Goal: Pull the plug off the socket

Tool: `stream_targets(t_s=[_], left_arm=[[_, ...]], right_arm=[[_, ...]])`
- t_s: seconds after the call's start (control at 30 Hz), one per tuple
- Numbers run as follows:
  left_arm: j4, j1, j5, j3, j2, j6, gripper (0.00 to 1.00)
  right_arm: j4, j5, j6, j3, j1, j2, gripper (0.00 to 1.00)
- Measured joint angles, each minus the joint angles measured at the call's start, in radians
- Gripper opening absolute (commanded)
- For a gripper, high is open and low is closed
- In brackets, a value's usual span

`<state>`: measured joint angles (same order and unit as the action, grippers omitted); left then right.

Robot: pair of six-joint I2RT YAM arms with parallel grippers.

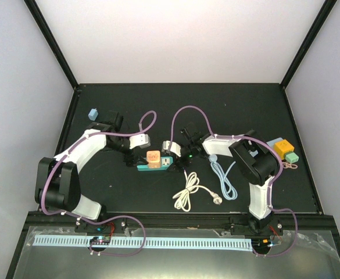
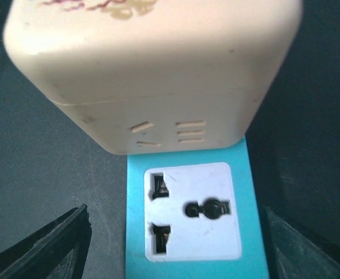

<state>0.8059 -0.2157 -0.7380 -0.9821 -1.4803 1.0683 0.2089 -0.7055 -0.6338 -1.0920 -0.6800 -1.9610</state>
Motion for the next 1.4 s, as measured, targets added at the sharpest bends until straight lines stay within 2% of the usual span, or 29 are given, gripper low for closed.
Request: stream_targets(t_s=[0.2, 0.33, 0.6, 0.73, 1.03, 1.13, 1.4], left_arm=[[-0.062, -0.054, 0.032, 0.029, -0.002, -0.018, 0.90], [-0.093, -0.073, 0.049, 0.031, -0.019, -0.027, 0.84], [-0.116, -0.096, 0.070, 0.032, -0.049, -0.031, 0.68], [-0.121, -0.100, 0.084, 0.031, -0.053, -0.029, 0.50], [-0.114, -0.101, 0.095, 0.030, -0.042, -0.038, 0.35], [-0.116, -0.105, 0.111, 0.042, -0.015, -0.044, 0.29], [-0.110, -0.105, 0.138, 0.064, 0.043, -0.050, 0.24]], right_arm=[[-0.015, 0.008, 0.001, -0.002, -0.006, -0.019, 0.68], [-0.024, 0.013, 0.006, -0.002, -0.005, -0.021, 0.60], [-0.039, 0.012, 0.001, -0.001, -0.006, -0.022, 0.52], [-0.044, 0.011, -0.010, 0.002, -0.006, -0.022, 0.38], [-0.062, 0.014, -0.018, 0.008, -0.009, -0.023, 0.02], [-0.074, 0.013, -0.017, 0.006, -0.011, -0.029, 0.01], [-0.103, 0.032, -0.018, -0.002, -0.038, -0.036, 0.01]])
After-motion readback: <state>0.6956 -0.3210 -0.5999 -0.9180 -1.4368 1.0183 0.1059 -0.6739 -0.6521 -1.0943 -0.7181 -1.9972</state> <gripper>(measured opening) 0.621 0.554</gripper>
